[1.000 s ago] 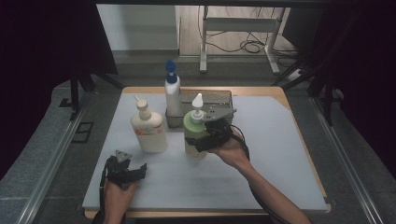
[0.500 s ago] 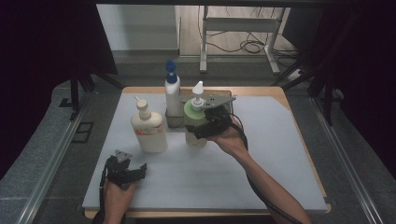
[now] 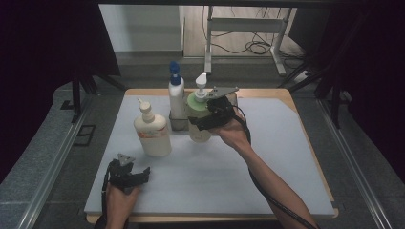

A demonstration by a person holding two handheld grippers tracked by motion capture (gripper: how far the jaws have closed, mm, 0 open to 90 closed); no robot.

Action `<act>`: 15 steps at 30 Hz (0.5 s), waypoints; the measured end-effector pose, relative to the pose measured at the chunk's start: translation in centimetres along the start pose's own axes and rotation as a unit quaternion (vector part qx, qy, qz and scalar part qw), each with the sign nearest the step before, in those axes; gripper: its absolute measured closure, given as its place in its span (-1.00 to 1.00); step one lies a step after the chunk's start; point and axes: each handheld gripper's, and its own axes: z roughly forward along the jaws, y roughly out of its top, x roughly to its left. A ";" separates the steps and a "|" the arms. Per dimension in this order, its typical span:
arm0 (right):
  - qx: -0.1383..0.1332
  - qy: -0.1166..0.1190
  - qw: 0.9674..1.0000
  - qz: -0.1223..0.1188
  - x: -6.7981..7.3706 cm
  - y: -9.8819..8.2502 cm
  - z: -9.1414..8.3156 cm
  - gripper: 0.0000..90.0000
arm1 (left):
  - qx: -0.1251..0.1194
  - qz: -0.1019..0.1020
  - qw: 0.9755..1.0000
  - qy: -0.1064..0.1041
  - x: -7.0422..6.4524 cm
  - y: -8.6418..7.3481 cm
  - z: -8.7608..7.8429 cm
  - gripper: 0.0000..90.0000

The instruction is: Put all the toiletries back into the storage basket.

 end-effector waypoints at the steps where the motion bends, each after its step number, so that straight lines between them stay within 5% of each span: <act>1: 0.000 -0.003 1.000 0.000 -0.1 0.1 0.1 -0.74 | 0.000 0.000 1.000 0.000 0.0 0.0 0.0 -0.70; 15: -0.005 -0.026 1.000 0.008 -1.6 2.0 0.8 -0.74 | 0.000 0.000 1.000 0.000 0.0 0.0 0.0 -0.70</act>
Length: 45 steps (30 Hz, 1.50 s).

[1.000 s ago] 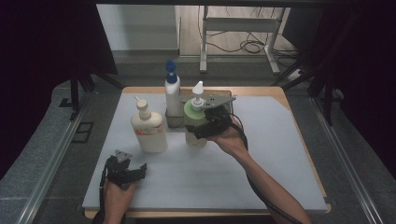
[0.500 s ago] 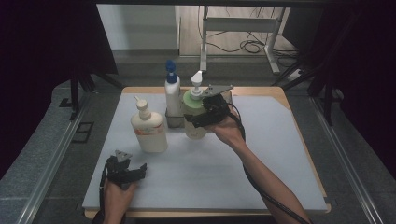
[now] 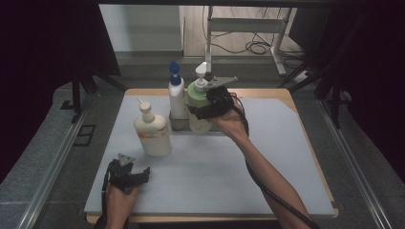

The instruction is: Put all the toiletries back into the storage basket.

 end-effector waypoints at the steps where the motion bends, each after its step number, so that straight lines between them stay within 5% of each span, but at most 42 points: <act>1: 0.001 -0.001 1.000 0.001 -0.1 0.1 0.1 -0.74 | -0.001 -0.001 1.000 0.000 0.0 0.0 0.0 -0.70; 45: -0.003 -0.065 0.998 0.025 -4.7 2.0 3.5 -0.73 | 0.001 -0.001 1.000 0.000 0.0 0.0 0.0 -0.70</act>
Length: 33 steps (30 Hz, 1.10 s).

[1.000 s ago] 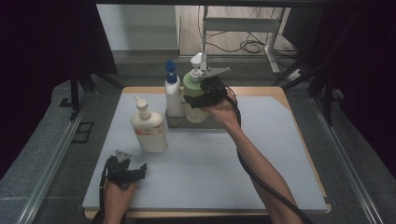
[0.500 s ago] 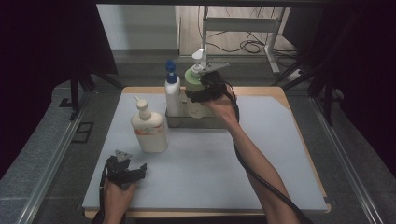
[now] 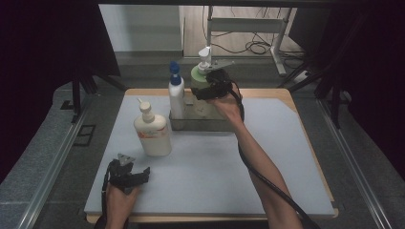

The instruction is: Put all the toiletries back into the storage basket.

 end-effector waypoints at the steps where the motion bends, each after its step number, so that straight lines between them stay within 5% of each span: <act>1: 0.000 -0.001 1.000 0.001 -0.1 0.0 0.1 -0.73 | 0.000 0.000 1.000 0.000 0.0 0.0 0.0 -0.70; 33: 0.020 -0.014 1.000 0.006 -0.6 -2.2 3.2 -0.73 | 0.000 0.000 1.000 0.000 0.0 0.0 0.0 -0.70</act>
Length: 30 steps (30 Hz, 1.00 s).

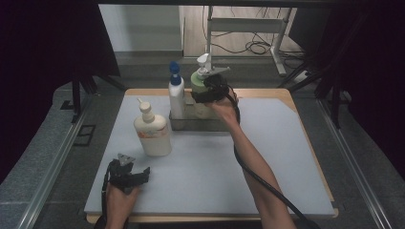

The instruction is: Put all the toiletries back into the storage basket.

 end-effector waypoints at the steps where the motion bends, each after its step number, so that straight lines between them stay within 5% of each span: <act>1: 0.002 0.000 1.000 0.001 0.0 -0.1 0.1 -0.73 | 0.000 0.000 1.000 0.000 0.0 0.0 0.0 -0.70; 30: 0.027 0.024 0.999 0.022 -0.3 -2.4 1.3 -0.73 | 0.001 0.001 1.000 0.000 0.0 0.0 0.0 -0.70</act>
